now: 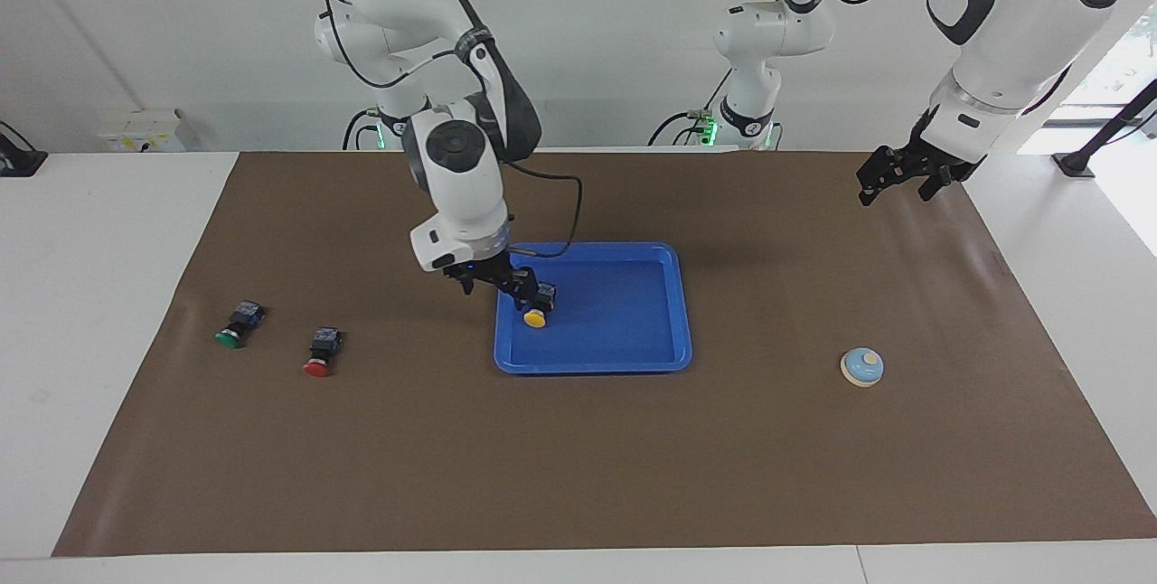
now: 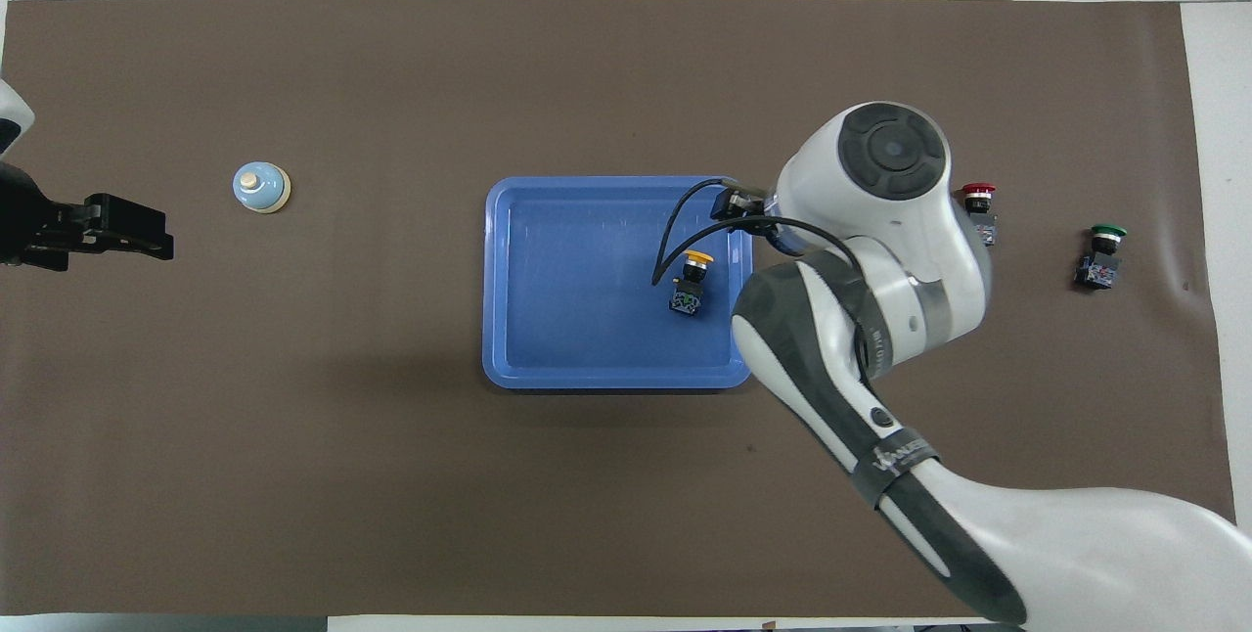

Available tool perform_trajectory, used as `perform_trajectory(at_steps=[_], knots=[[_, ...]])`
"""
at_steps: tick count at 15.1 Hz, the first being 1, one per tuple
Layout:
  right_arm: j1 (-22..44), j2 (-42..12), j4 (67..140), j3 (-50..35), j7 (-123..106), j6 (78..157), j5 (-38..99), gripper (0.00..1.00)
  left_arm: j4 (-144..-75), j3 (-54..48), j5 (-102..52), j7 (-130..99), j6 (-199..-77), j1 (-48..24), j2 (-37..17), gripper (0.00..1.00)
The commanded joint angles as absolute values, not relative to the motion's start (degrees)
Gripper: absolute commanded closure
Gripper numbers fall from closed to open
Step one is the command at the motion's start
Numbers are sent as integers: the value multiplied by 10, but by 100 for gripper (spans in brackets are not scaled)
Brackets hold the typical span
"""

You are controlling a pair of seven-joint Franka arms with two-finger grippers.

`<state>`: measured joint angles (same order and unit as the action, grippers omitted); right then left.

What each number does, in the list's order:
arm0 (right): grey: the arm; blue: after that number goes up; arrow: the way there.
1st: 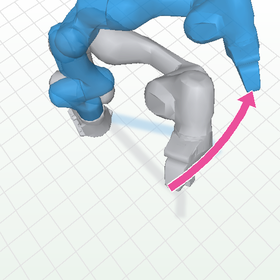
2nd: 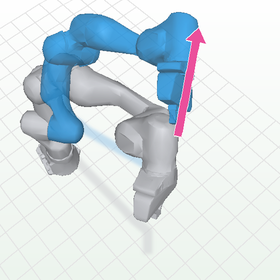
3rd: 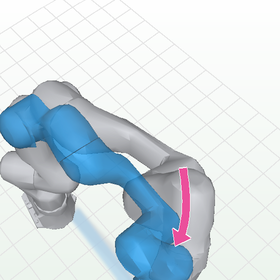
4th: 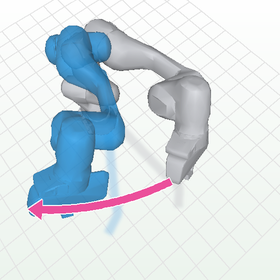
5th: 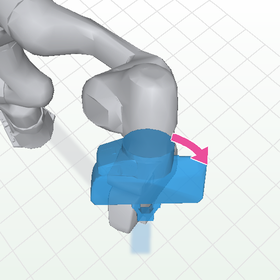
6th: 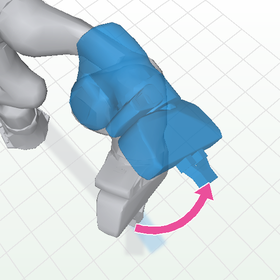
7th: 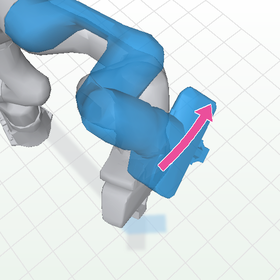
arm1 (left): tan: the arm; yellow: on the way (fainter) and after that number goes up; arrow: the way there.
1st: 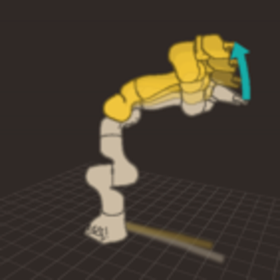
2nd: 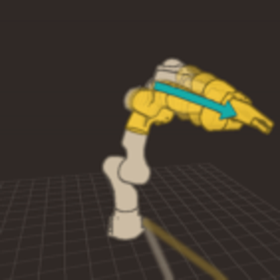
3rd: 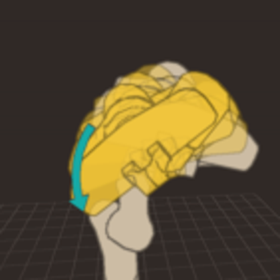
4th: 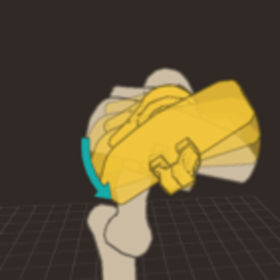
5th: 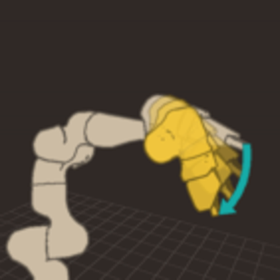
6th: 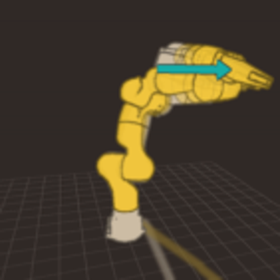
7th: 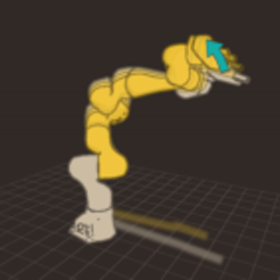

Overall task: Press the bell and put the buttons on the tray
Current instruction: 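Move the right gripper back and grasp the red button switch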

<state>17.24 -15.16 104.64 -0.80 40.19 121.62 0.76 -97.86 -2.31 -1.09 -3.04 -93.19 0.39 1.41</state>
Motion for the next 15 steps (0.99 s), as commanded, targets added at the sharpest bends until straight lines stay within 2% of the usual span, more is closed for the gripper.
perform_trajectory(at_steps=[1,7,8,11,15], knots=[[107,-146,1049,-11,311,1202,0,0,-981,-23,-4,-36,-928,4,23,0],[-53,-148,1064,-11,98,1212,-18,0,-981,-23,-4,-36,-928,4,23,0],[-71,-149,1076,-11,75,1233,-19,0,-981,-23,-4,-36,-928,4,23,0],[-91,-149,1118,-11,54,1291,-20,0,-981,-23,-4,-36,-928,4,23,0],[-90,-158,1135,-12,56,1334,-20,0,-981,-23,-4,-36,-928,4,23,0]])
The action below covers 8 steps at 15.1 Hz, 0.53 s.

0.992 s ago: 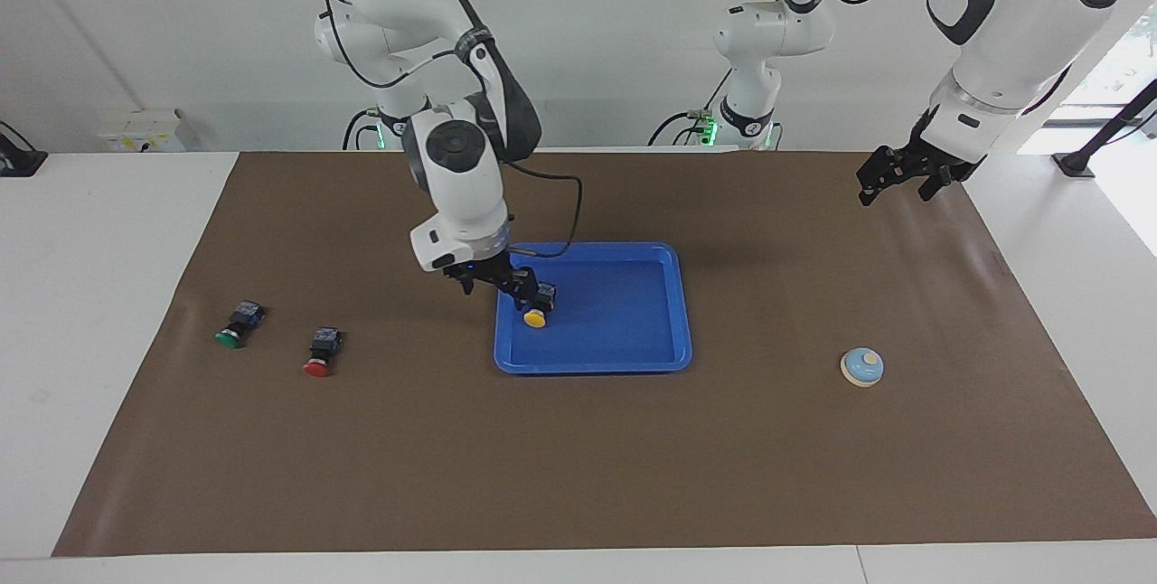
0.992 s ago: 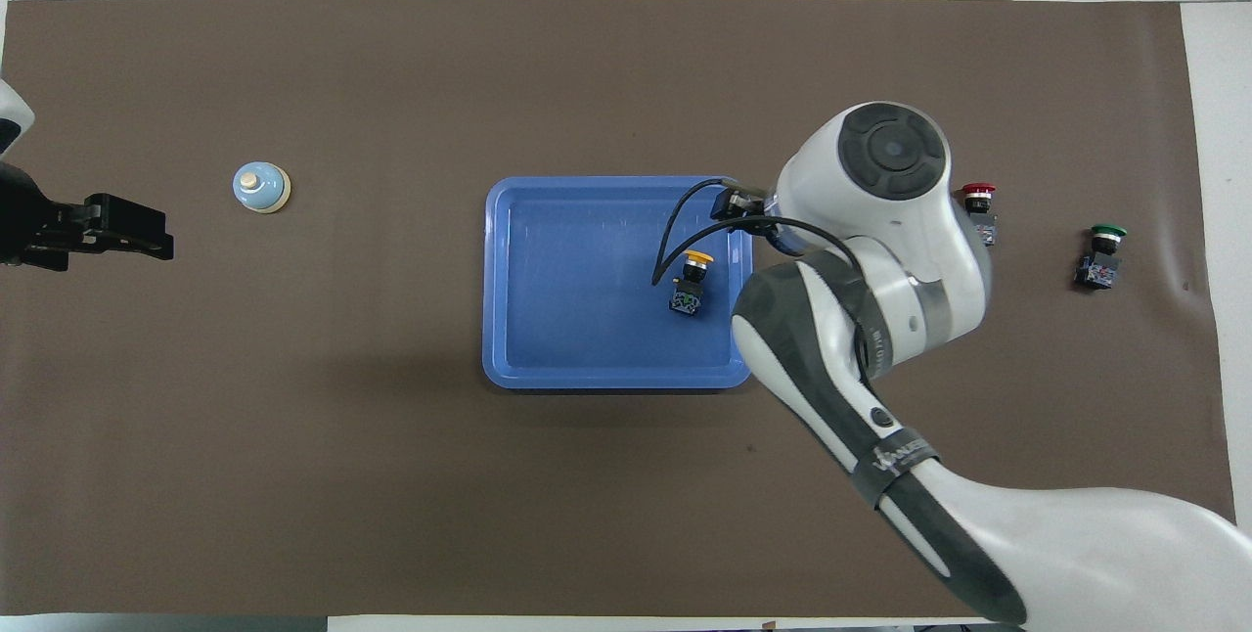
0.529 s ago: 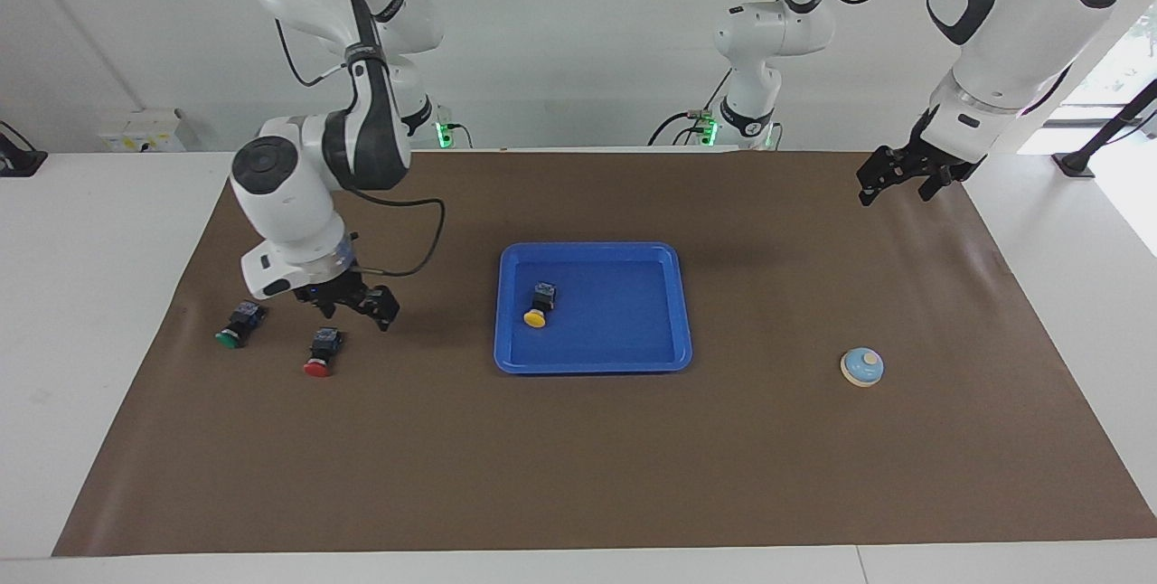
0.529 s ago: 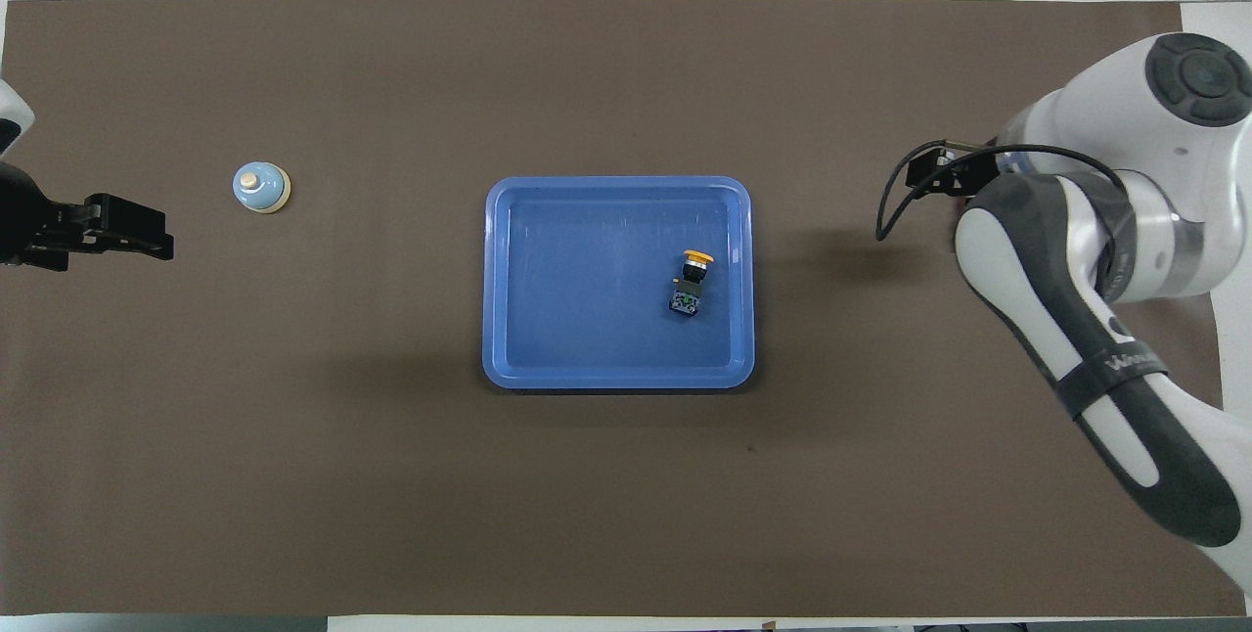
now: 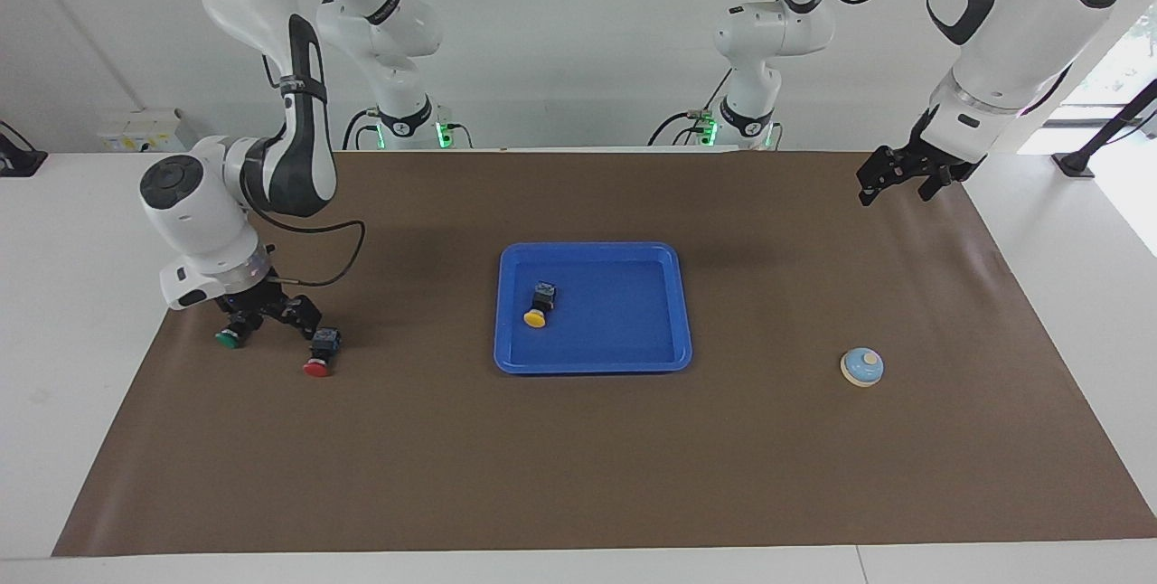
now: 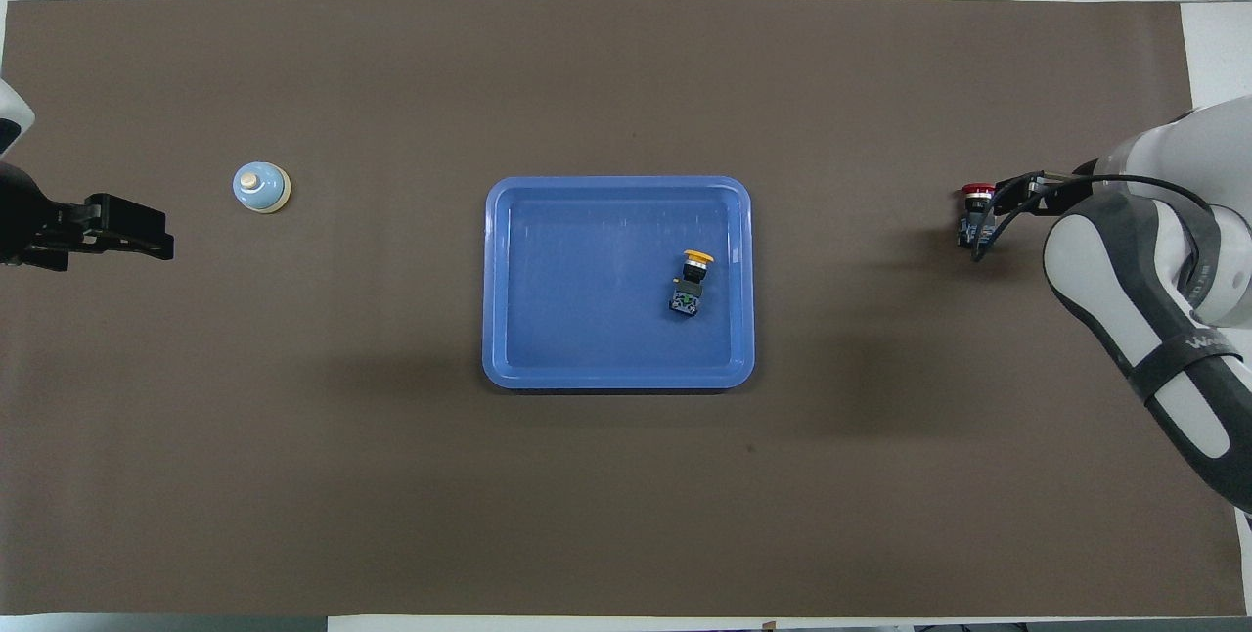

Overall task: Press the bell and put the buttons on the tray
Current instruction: 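Move the right gripper back and grasp the red button switch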

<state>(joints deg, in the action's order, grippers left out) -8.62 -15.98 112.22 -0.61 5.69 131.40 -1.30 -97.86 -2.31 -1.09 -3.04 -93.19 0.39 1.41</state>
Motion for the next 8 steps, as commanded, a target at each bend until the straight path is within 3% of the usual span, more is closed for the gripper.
perform_trajectory(at_steps=[1,8], knots=[[-89,-160,1135,-12,56,1338,-20,0,-981,-23,-4,-36,-928,4,23,0],[-64,-166,1179,-12,60,1408,-20,0,-981,-23,-4,-36,-928,4,23,0]])
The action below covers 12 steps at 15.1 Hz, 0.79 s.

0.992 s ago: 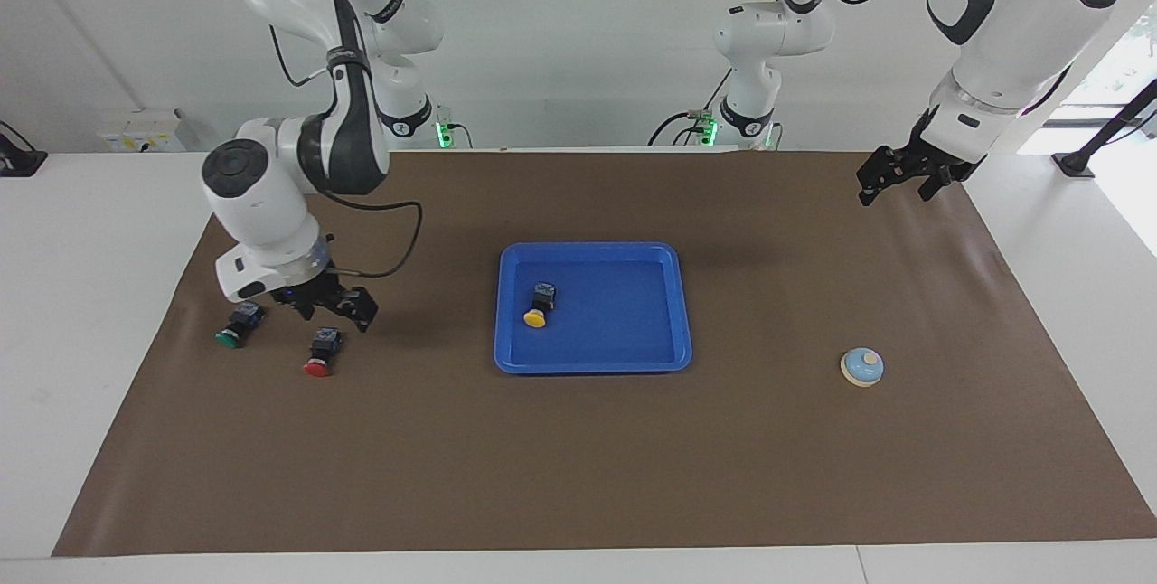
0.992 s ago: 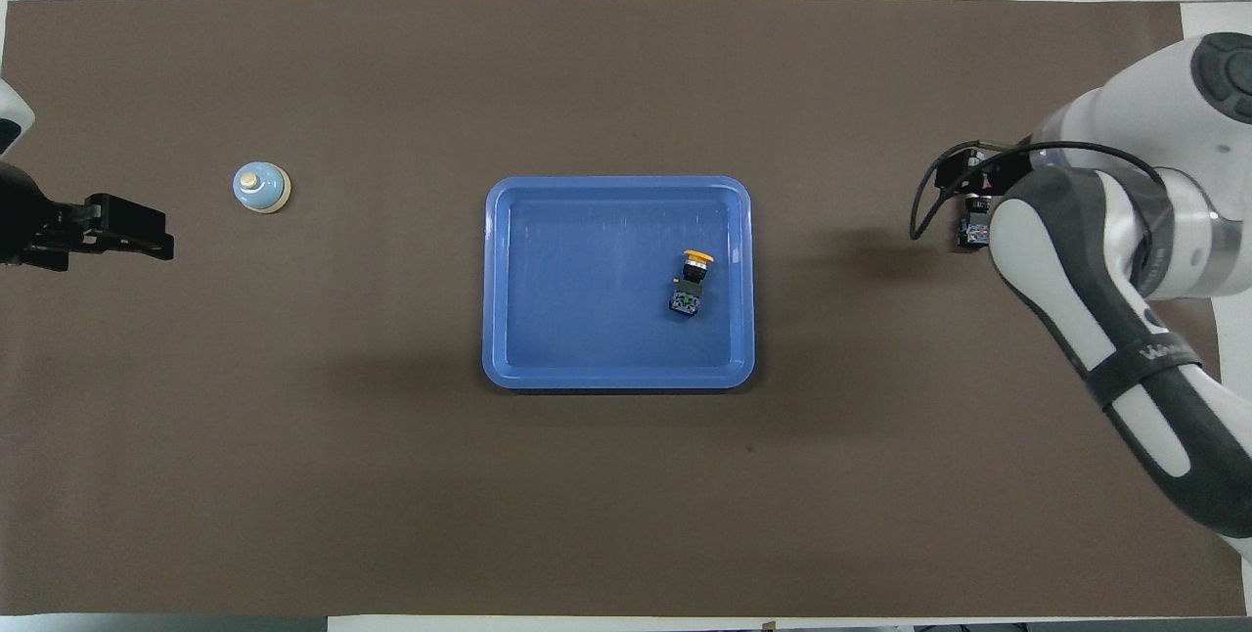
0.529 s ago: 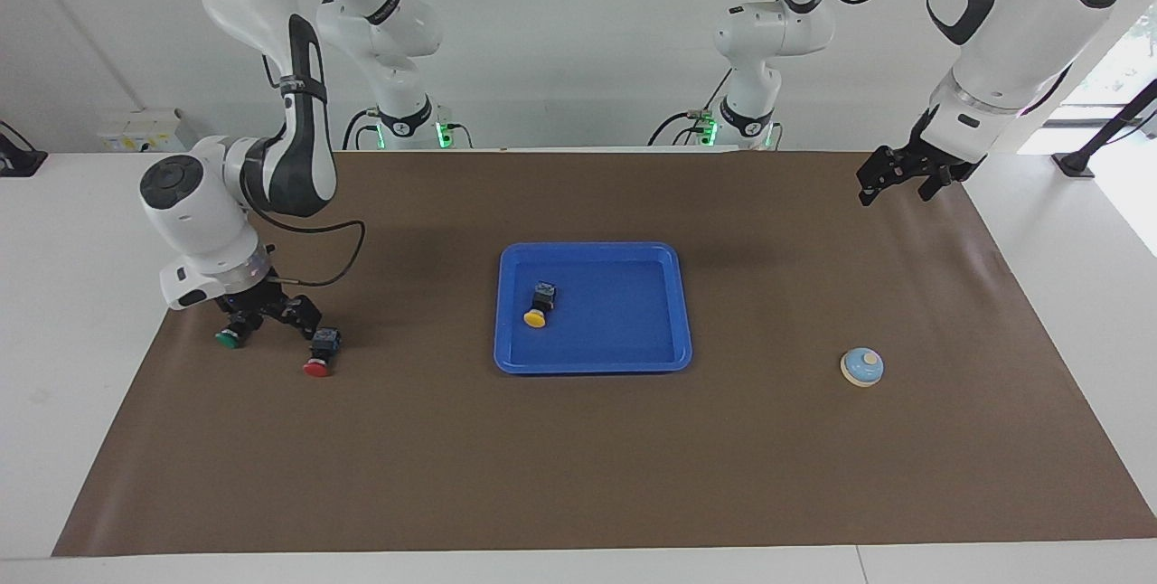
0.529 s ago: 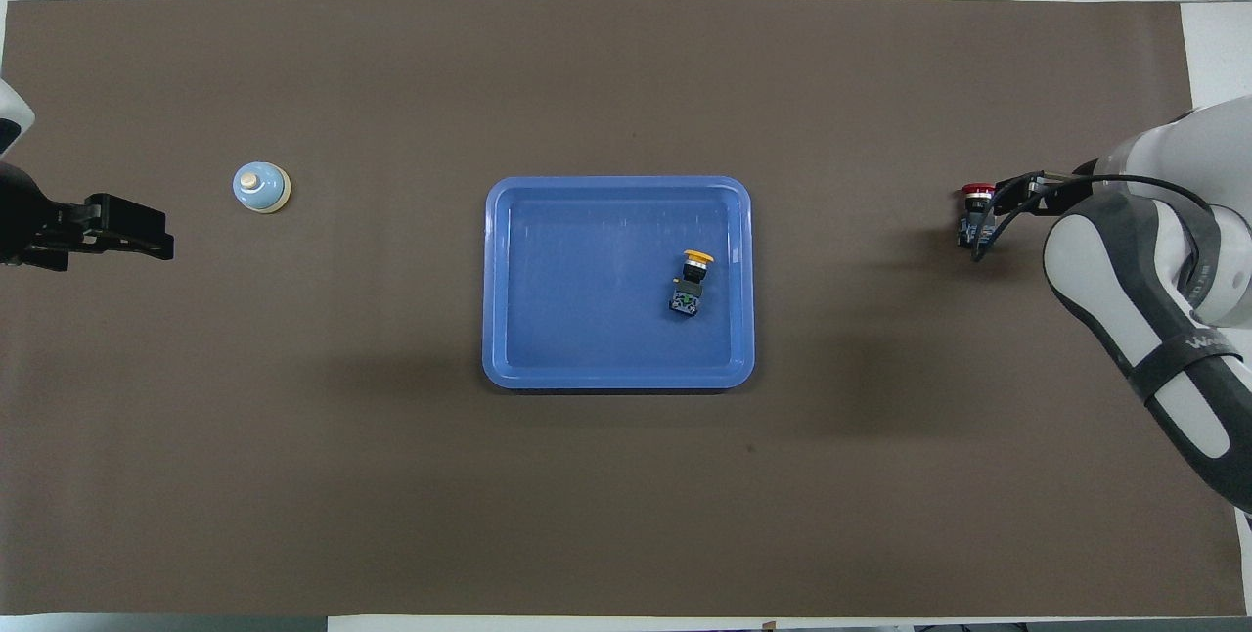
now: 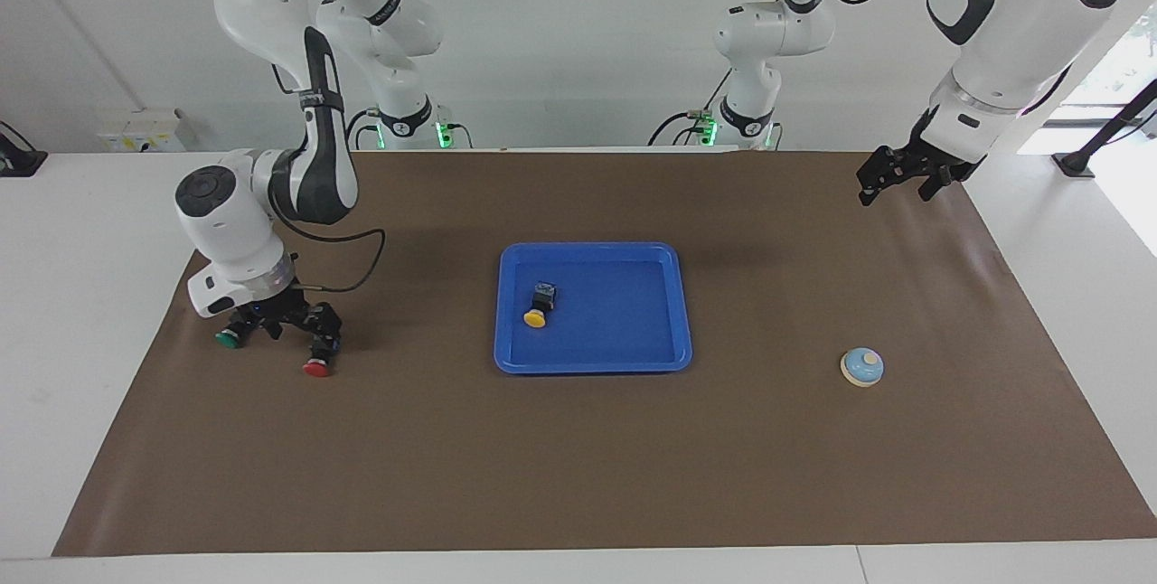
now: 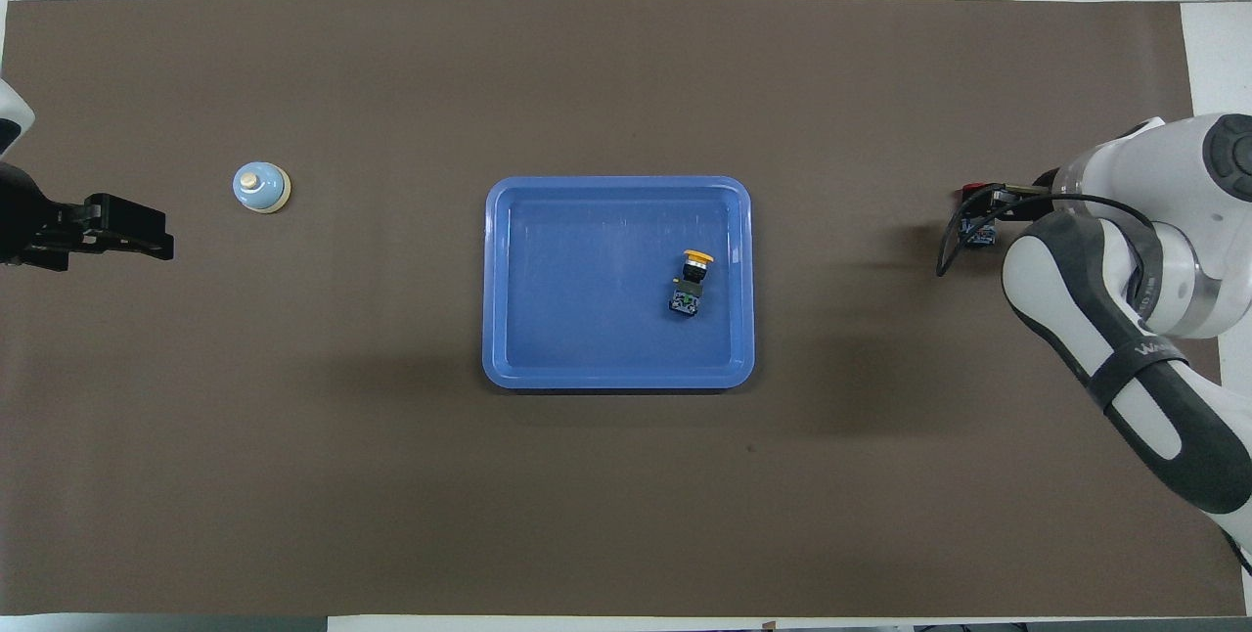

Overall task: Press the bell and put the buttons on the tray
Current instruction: 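Move the right gripper back and grasp the red button switch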

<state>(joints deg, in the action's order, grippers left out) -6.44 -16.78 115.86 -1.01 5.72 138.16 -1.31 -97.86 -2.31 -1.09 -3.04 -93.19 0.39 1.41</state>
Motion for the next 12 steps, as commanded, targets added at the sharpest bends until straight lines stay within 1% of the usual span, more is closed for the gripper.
perform_trajectory(at_steps=[1,5,6,7,8,9,12], knots=[[-63,-170,1182,-12,60,1418,-20,0,-981,-23,-4,-36,-928,4,23,0],[-64,-178,1189,-13,60,1433,-20,1,-981,-23,-4,-36,-928,4,23,0],[-64,-178,1191,-13,59,1435,-20,15,-981,-23,-4,-36,-928,4,23,0],[-64,-178,1198,-13,53,1436,-20,41,-981,-23,-4,-36,-928,4,23,0],[-63,-177,1198,-13,53,1436,-20,75,-981,-23,-4,-35,-928,4,23,0],[-62,-177,1198,-13,52,1435,-20,100,-981,-23,-4,-36,-928,4,23,0],[-59,-177,1194,-15,26,1425,-20,100,-981,-23,-4,-36,-928,4,23,0]])
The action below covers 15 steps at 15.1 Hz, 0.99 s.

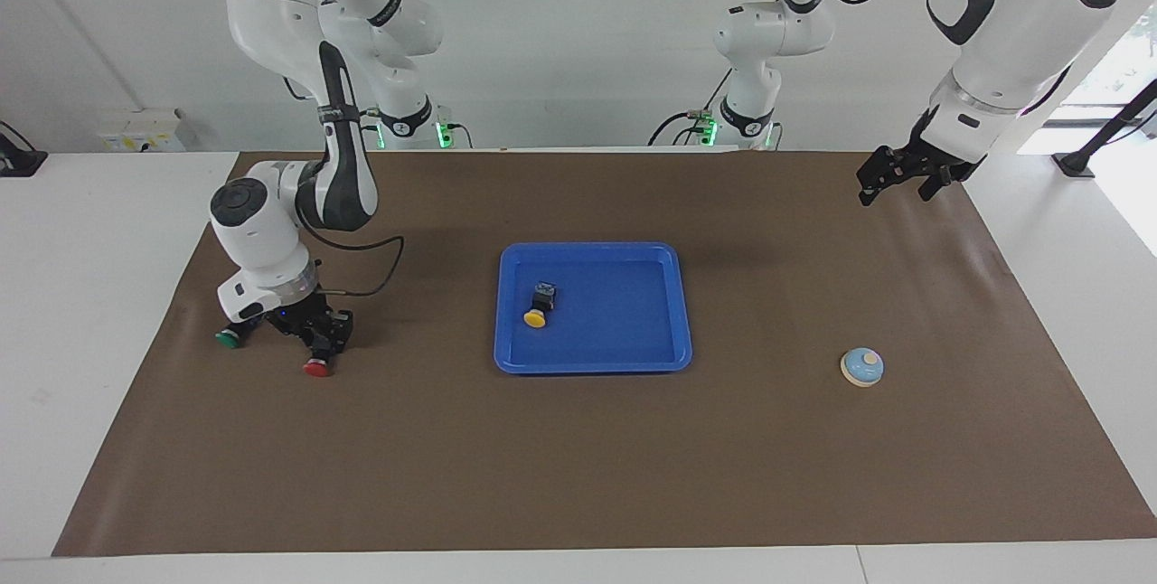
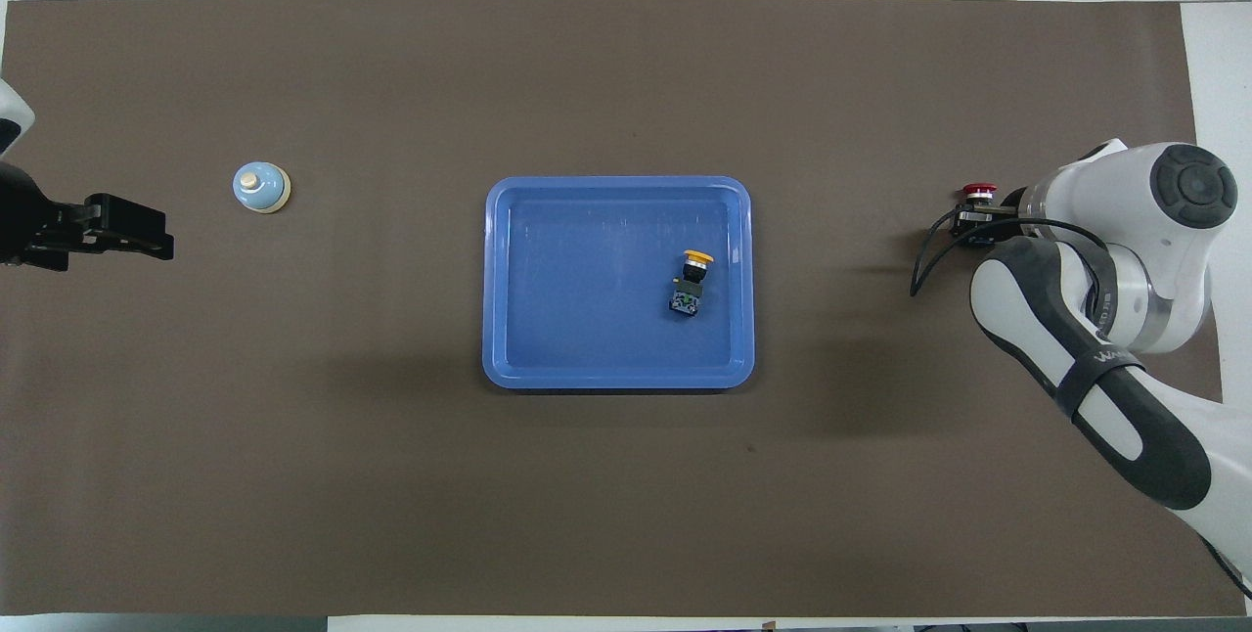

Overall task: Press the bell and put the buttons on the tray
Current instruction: 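Carry the red button into the tray beside the yellow one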

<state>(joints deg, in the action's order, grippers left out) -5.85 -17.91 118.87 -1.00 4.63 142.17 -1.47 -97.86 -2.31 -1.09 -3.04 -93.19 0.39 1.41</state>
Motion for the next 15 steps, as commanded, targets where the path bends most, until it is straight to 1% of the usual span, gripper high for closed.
perform_trajectory(at_steps=[1,3,6,10,11,15], knots=[[-56,-176,1189,-15,26,1416,-20,100,-981,-23,-4,-35,-928,4,23,0],[-53,-171,1163,-18,26,1373,-20,100,-981,-23,-4,-36,-928,4,23,0],[-27,-170,1091,-19,31,1273,-18,100,-981,-23,-4,-36,-928,4,23,0],[50,-174,997,-19,104,1163,-10,100,-981,-23,-4,-36,-928,4,23,0],[76,-177,984,-19,133,1152,-10,100,-981,-23,-4,-36,-928,4,23,0],[190,-180,965,-19,253,1155,-7,100,-981,-23,-4,-35,-928,4,23,0]])
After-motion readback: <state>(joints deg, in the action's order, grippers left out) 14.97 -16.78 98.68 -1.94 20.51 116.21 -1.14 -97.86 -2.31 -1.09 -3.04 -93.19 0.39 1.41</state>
